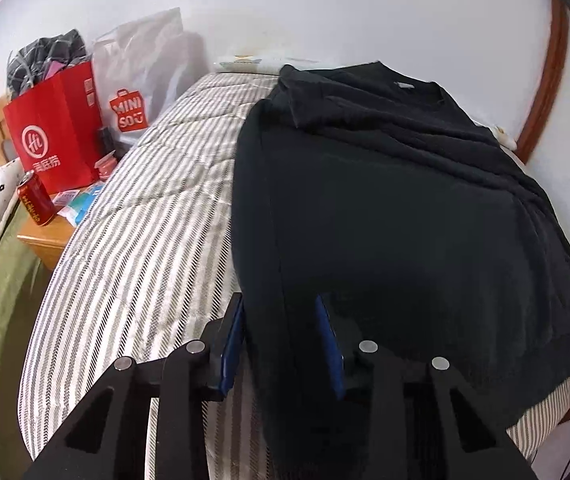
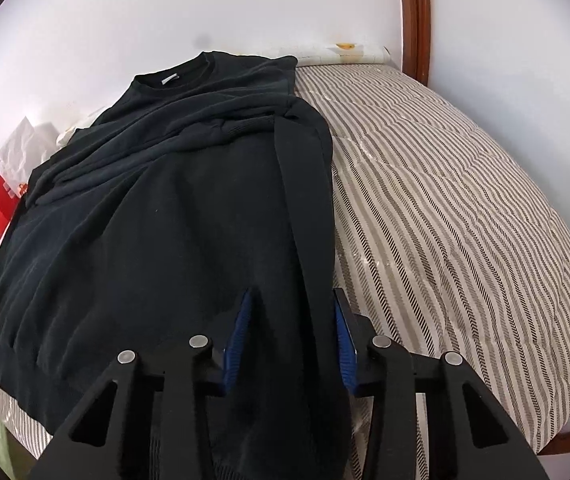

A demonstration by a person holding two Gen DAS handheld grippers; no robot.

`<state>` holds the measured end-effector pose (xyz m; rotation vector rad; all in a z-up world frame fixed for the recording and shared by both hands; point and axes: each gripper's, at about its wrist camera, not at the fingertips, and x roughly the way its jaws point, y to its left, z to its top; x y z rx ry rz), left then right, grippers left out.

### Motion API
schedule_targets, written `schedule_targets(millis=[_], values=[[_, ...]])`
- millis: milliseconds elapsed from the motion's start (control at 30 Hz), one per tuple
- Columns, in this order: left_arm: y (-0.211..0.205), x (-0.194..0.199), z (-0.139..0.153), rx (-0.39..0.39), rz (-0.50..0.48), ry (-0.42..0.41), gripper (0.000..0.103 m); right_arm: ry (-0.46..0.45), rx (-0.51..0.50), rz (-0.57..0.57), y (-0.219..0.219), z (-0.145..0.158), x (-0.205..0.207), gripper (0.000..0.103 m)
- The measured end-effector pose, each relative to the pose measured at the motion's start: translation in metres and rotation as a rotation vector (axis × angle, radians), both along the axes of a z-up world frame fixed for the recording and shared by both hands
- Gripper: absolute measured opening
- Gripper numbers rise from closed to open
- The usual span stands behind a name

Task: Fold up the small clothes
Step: 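Grasp the ribbed hem with the right tool beside the left tool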

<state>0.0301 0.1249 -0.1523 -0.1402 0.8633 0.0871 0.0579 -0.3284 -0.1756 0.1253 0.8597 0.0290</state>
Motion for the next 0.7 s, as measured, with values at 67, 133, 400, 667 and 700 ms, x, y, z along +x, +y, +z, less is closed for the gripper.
schedule_targets(millis=[67, 133, 400, 667, 700], values=[[-0.004, -0.002, -0.001, 0.02, -0.004, -0.006, 0.033, -0.013, -0.014, 0.0, 0.004, -0.001, -0.002, 0.042], [-0.007, -0.002, -0.001, 0.029, 0.008, -0.013, 0.033, -0.025, -0.034, -0.006, 0.008, -0.002, -0.002, 0.041], [-0.003, -0.008, 0.007, -0.03, 0.038, -0.017, 0.007, -0.078, -0.039, 0.029, 0.011, 0.009, -0.014, 0.009], [0.003, -0.044, 0.036, -0.133, -0.01, -0.083, 0.007, -0.149, 0.065, 0.033, -0.016, 0.043, -0.044, 0.009], [0.002, -0.047, 0.039, -0.132, -0.018, -0.091, 0.007, -0.154, 0.074, 0.037, -0.019, 0.046, -0.049, 0.009]])
